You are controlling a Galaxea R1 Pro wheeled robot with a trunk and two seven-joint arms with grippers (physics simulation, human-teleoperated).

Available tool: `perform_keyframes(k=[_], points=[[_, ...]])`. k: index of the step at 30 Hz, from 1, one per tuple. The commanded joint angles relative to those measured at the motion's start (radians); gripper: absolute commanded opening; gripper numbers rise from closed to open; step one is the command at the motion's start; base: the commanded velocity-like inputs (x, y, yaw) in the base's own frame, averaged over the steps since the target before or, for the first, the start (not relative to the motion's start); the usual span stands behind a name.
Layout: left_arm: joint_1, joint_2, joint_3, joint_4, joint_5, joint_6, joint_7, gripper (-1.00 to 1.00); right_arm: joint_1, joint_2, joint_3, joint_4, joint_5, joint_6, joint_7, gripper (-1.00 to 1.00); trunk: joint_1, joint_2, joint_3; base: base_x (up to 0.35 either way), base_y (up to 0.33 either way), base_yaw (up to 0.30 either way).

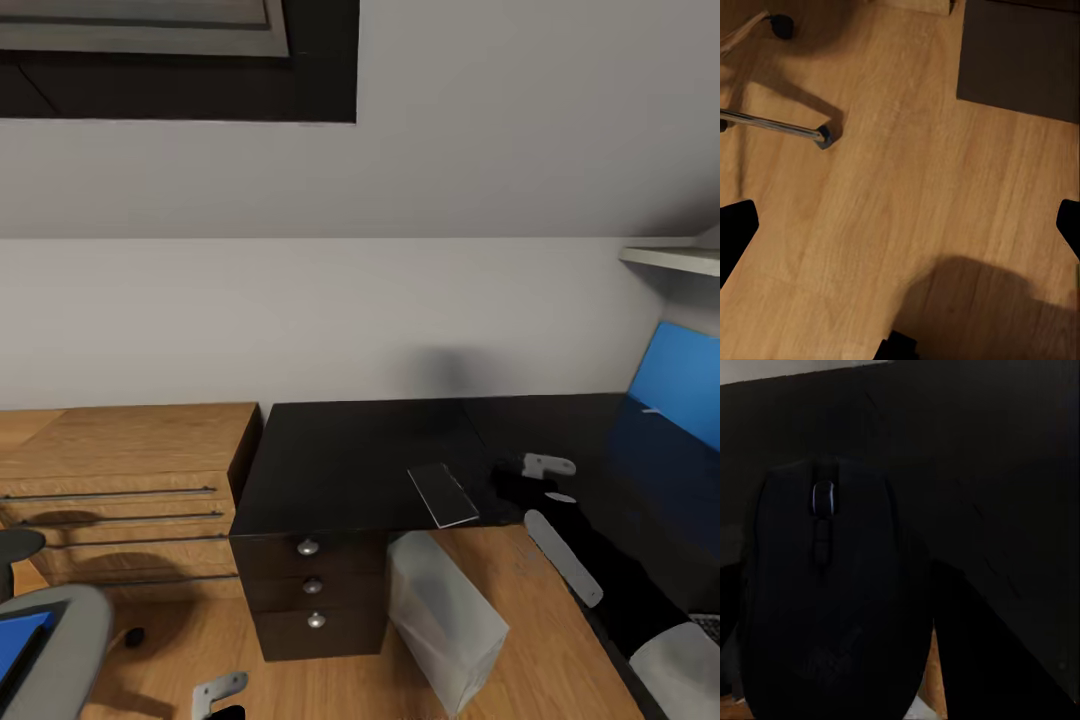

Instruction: In the bedroom, organize the workspace by keeping the computer under the desk, ensuring the monitor is on the desk, placing the keyboard on the desk next to the monitor, placing the mouse on the desk next to the keyboard, moving the folder from the swivel chair onto the desk next to the mouse, stacking the notebook on top of the folder with the pen on top of the notebook, and positioning the swivel chair next to the desk.

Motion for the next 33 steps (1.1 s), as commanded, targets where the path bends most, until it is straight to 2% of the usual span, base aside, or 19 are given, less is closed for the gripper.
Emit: perform_keyframes(k=[1, 4, 5, 6, 7, 9, 11, 13, 14, 16, 19, 22, 26, 28, 30, 33], points=[[-0.001, 0.001, -0.009, -0.002, 0.008, -0.002, 0.008, 1.0, -0.001, -0.029, 0.003, 0.009, -0.009, -0.002, 0.016, -1.0, 0.0, -0.001, -0.001, 0.0, 0.0, -0.297], [-0.001, 0.0, -0.01, -0.001, 0.01, -0.002, 0.011, 1.0, -0.001, -0.128, -0.037, 0.065, -0.001, -0.008, 0.175, -1.0, 0.0, -0.001, -0.001, 0.0, 0.0, -0.297], [-0.001, 0.0, -0.01, -0.001, 0.01, -0.003, 0.012, 1.0, -0.001, -0.155, -0.058, 0.084, 0.001, -0.01, 0.235, -1.0, 0.0, -0.001, -0.001, 0.0, 0.0, -0.297], [-0.001, 0.0, -0.01, -0.001, 0.011, -0.002, 0.013, 1.0, -0.001, -0.165, -0.067, 0.095, 0.002, -0.011, 0.264, -1.0, 0.0, -0.001, -0.001, 0.0, 0.0, -0.297], [-0.001, 0.0, -0.01, 0.004, 0.012, -0.003, 0.012, 1.0, -0.001, -0.195, -0.091, 0.137, 0.021, -0.013, 0.35, -1.0, 0.0, -0.001, -0.001, 0.0, 0.0, -0.298], [-0.001, 0.001, -0.01, 0.014, 0.011, -0.003, 0.011, 1.0, -0.001, -0.213, -0.099, 0.163, 0.05, -0.014, 0.383, -1.0, 0.0, -0.001, -0.001, 0.0, 0.0, -0.298], [-0.001, 0.001, -0.01, 0.029, 0.01, -0.006, 0.01, 1.0, -0.001, -0.226, -0.105, 0.204, 0.105, -0.014, 0.406, -1.0, 0.0, -0.001, -0.001, 0.0, 0.0, -0.298], [-0.001, -0.001, -0.012, 0.038, 0.011, -0.017, 0.01, 1.0, -0.001, -0.226, -0.105, 0.231, 0.134, -0.016, 0.412, -1.0, 0.0, -0.001, -0.001, 0.0, 0.0, -0.298], [-0.001, -0.004, -0.014, 0.081, 0.007, -0.034, 0.009, 1.0, -0.001, -0.214, -0.104, 0.25, 0.154, -0.033, 0.414, -1.0, 0.0, -0.001, -0.001, 0.0, 0.0, -0.298], [-0.001, -0.005, -0.014, 0.089, 0.008, -0.043, 0.008, 1.0, -0.001, -0.211, -0.104, 0.258, 0.156, -0.035, 0.413, -1.0, 0.0, -0.001, -0.001, 0.0, 0.0, -0.297], [-0.001, -0.02, -0.025, 0.166, 0.011, -0.068, -0.001, 1.0, -0.001, -0.209, -0.105, 0.274, 0.159, -0.048, 0.409, -1.0, 0.0, -0.001, -0.001, 0.0, 0.0, -0.297], [-0.001, -0.039, -0.028, 0.256, 0.01, -0.128, -0.04, 1.0, -0.001, -0.209, -0.104, 0.277, 0.159, -0.051, 0.403, -1.0, 0.0, -0.001, -0.001, 0.0, 0.0, -0.297], [-0.001, -0.048, -0.029, 0.35, 0.012, -0.214, -0.139, 1.0, -0.001, -0.209, -0.1, 0.279, 0.173, -0.054, 0.396, -1.0, 0.0, -0.001, -0.001, 0.0, -0.016, -0.148], [-0.001, -0.049, -0.029, 0.369, 0.013, -0.228, -0.163, 1.0, -0.001, -0.207, -0.097, 0.279, 0.199, -0.056, 0.395, -1.0, 0.0, -0.001, -0.001, 0.0, -0.195, -0.033], [0.005, -0.055, -0.029, 0.37, 0.013, -0.232, -0.161, 1.0, -0.007, -0.199, -0.103, 0.285, 0.214, -0.056, 0.39, -1.0, 0.0, -0.001, -0.001, 0.0, -0.132, -0.009], [-0.01, -0.072, -0.031, 0.36, 0.02, -0.214, -0.156, 1.0, -0.021, -0.183, -0.104, 0.298, 0.21, -0.062, 0.387, -1.0, 0.0, -0.001, -0.001, 0.0, 0.0, 0.0]])
